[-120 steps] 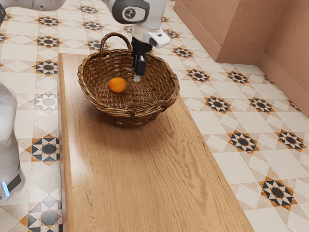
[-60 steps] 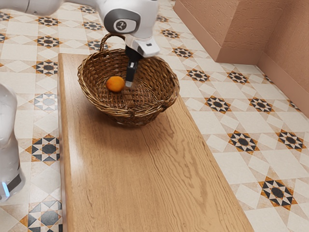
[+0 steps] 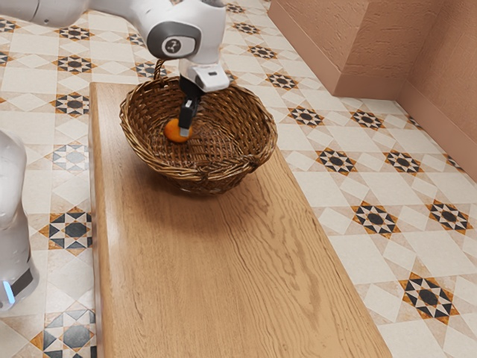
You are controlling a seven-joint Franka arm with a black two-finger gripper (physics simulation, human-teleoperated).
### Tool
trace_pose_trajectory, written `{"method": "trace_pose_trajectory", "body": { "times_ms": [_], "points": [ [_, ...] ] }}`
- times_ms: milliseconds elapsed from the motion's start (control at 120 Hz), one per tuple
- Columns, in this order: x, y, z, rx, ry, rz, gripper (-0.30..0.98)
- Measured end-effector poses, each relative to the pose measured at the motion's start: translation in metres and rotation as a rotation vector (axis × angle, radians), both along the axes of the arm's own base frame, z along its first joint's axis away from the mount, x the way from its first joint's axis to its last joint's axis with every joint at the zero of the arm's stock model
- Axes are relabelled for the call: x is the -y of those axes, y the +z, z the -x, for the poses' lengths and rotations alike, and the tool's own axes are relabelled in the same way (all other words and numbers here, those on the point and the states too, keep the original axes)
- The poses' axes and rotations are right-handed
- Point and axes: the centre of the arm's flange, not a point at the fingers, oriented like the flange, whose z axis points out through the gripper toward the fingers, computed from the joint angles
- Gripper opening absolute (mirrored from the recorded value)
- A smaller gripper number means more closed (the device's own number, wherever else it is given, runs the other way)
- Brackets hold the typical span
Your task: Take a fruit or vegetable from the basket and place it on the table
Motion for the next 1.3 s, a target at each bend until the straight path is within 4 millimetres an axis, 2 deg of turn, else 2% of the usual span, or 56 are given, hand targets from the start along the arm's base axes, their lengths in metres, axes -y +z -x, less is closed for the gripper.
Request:
{"method": "trace_pose_trajectory", "body": {
  "times_ms": [267,617,683,842,933,1067,1200,1300],
  "points": [
    [0.003,0.000,0.001,0.010,-0.030,0.015,0.68],
    [-0.003,-0.016,0.010,-0.022,-0.020,0.041,0.66],
    [-0.002,-0.019,0.010,-0.029,-0.023,0.043,0.61],
    [-0.002,-0.020,0.011,-0.028,-0.025,0.042,0.36],
    [-0.002,-0.019,0.011,-0.025,-0.026,0.038,0.30],
    [0.002,-0.003,0.010,-0.001,-0.029,0.025,0.27],
    [0.017,0.039,0.001,0.043,-0.045,-0.003,0.27],
    [0.033,0.079,-0.004,0.086,-0.060,-0.018,0.27]
  ]
}}
